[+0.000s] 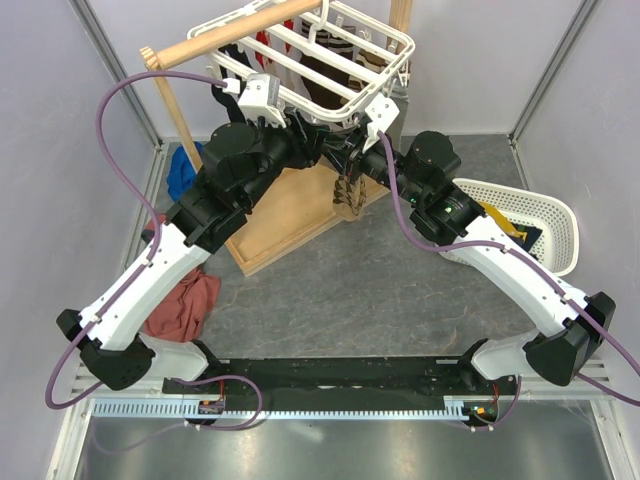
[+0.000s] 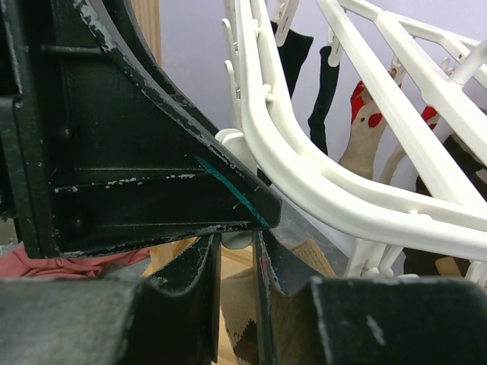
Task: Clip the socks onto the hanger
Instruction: Open the clamp at the hanger.
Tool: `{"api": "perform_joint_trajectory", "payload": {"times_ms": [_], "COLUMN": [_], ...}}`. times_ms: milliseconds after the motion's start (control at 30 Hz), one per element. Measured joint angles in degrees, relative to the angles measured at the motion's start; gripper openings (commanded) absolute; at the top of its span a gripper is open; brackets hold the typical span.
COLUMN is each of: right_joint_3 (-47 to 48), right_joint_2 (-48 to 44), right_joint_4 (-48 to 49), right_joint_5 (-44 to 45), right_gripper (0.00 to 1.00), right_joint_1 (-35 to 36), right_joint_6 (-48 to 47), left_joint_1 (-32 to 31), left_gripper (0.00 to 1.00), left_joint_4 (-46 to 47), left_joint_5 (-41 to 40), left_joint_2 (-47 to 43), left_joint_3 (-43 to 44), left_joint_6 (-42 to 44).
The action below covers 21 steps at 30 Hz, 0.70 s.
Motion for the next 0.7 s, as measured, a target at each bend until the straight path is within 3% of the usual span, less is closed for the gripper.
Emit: {"api": "perform_joint_trajectory", "payload": {"times_ms": [167,433,700], "right_joint_3": [0.0,-0.2,-5.7], "right_joint_2": [0.0,0.0,-0.1], "right_joint_4": [0.3,0.7,8.5], "right_joint_5": [0.0,-0.1,0.0], "right_gripper": [0.00,0.00,0.00], "right_joint_1": [0.0,0.3,0.3], "right_joint_6": [0.3,0.9,-2.7], "left_joint_1": [0.0,0.1,0.9], "left_gripper": [0.56,0.54,0.54], "left_joint_4": [2.5,9.1,11.2], "left_joint_5": [-1.4,-1.8,-1.6], "left_joint_2": [-1.5,-4.5,-5.6], "left_joint_3": [-2.5,-8.2,-10.1], "left_joint_6": [-0.1,-0.5,-0.7]}}
